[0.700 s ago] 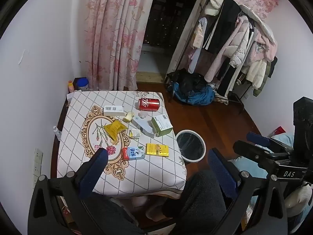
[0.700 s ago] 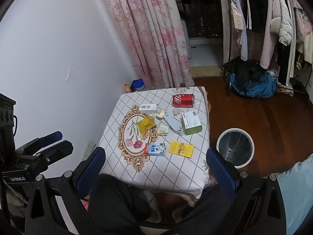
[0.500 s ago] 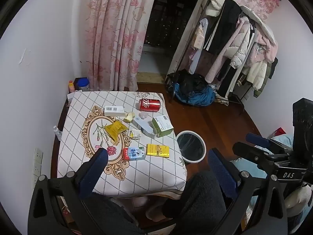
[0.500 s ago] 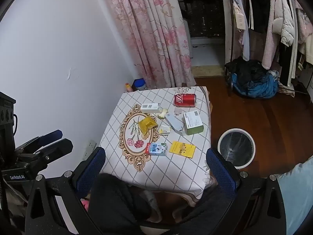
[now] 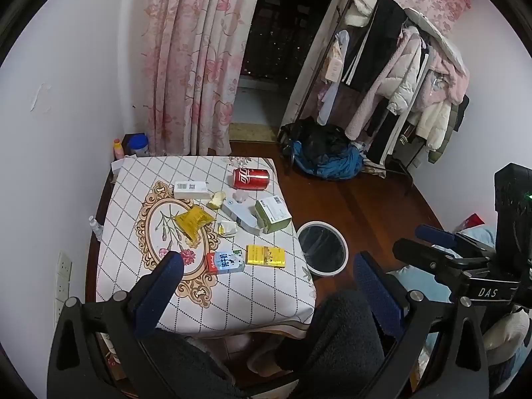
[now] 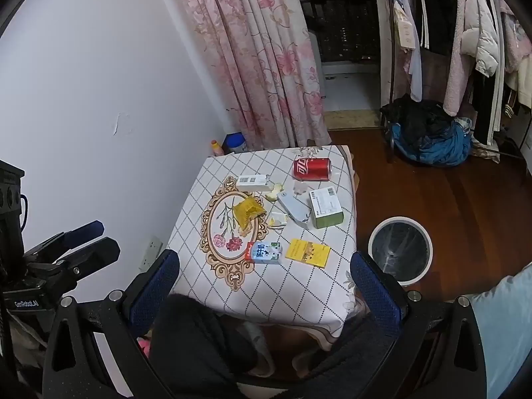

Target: Collect trash

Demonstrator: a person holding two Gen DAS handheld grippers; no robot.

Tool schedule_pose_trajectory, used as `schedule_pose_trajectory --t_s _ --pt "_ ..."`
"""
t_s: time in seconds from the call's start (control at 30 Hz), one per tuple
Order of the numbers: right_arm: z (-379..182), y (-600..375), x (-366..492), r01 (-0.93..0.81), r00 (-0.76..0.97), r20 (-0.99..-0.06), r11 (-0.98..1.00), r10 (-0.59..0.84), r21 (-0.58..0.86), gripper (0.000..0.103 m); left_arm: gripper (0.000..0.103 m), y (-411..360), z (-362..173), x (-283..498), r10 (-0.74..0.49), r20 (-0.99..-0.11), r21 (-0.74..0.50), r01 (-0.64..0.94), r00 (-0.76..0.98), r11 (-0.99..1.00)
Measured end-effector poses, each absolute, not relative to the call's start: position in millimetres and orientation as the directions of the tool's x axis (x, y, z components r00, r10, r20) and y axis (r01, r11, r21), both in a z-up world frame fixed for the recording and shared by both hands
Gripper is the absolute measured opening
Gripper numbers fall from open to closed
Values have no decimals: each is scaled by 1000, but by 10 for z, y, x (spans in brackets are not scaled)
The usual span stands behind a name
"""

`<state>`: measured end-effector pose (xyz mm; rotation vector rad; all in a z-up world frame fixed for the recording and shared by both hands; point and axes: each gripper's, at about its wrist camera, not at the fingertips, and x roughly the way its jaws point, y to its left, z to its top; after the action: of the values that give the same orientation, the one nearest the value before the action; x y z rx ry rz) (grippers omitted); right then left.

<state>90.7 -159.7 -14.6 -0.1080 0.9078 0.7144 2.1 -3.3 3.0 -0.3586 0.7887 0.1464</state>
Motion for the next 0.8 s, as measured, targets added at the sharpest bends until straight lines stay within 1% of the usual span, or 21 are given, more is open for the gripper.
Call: schedule_pose_trajectory --t_s 0.8 --pt "-75 -1589 916 -611 406 -750 765 523 203 103 103 -72 67 31 -8 -713 -257 -251 701 933"
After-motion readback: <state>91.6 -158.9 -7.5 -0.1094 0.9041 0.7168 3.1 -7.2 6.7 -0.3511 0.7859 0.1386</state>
